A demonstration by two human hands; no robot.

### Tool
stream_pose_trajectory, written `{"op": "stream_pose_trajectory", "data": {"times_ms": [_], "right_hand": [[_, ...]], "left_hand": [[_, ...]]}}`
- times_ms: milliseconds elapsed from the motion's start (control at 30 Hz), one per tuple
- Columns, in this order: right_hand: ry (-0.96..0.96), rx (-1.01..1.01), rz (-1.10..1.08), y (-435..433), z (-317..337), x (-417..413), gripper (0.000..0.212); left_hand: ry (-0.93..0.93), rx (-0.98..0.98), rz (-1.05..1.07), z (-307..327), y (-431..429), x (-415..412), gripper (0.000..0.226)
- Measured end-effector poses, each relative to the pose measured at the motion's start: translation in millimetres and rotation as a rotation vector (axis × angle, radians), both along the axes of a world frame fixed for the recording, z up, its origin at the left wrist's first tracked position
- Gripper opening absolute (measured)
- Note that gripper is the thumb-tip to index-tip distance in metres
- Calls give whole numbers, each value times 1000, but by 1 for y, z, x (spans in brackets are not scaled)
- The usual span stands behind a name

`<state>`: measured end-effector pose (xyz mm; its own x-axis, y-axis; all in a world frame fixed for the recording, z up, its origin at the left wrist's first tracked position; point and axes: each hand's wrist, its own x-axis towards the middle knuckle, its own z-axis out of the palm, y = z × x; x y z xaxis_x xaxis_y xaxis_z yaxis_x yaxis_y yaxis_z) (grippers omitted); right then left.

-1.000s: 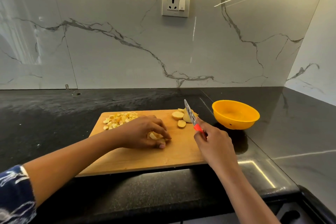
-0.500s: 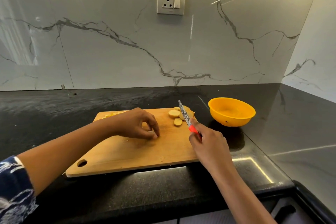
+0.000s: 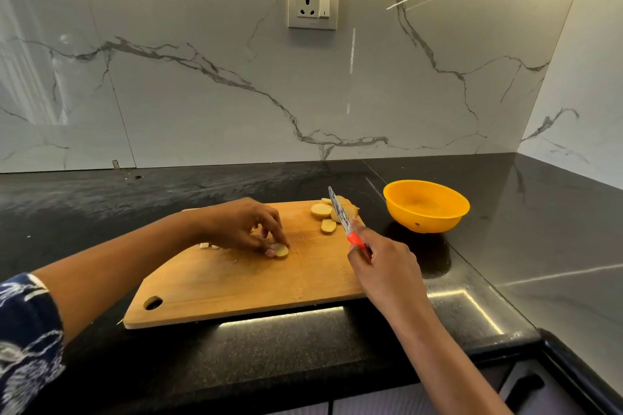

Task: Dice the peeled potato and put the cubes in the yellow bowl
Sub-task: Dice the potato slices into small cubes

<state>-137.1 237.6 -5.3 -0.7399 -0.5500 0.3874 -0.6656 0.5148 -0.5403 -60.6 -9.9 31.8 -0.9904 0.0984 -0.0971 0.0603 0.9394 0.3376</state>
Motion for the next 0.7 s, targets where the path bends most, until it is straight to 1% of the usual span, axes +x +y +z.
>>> {"op": "stream_pose_trajectory", "data": {"times_ms": [133,267,367,467,567,600,633,700], "right_hand": [[-5,3,4,0,0,1,49],[25,49,15,-1,2,1,49],[42,110,54,-3,4,4,48],[61,178,139,-6,6,12,47],[80,230,216,-10,8,21,48],[79,248,231,-12,9,23,48],[78,262,240,-14,9,24,48],[91,286,239,-18,9,25,48]], "left_hand": [[131,-66,133,-10,3,5,25],[355,-213,394,-28,18,13,38],[398,-360,467,-35,28,18,47],[399,-395,439,-35,27,28,55],[410,-449,302,-37,22,41,86],[425,-466,250,-37,21,45,91],[425,-482,212,-37,20,47,90],[368,-508,175,-35,19,49,88]]}}
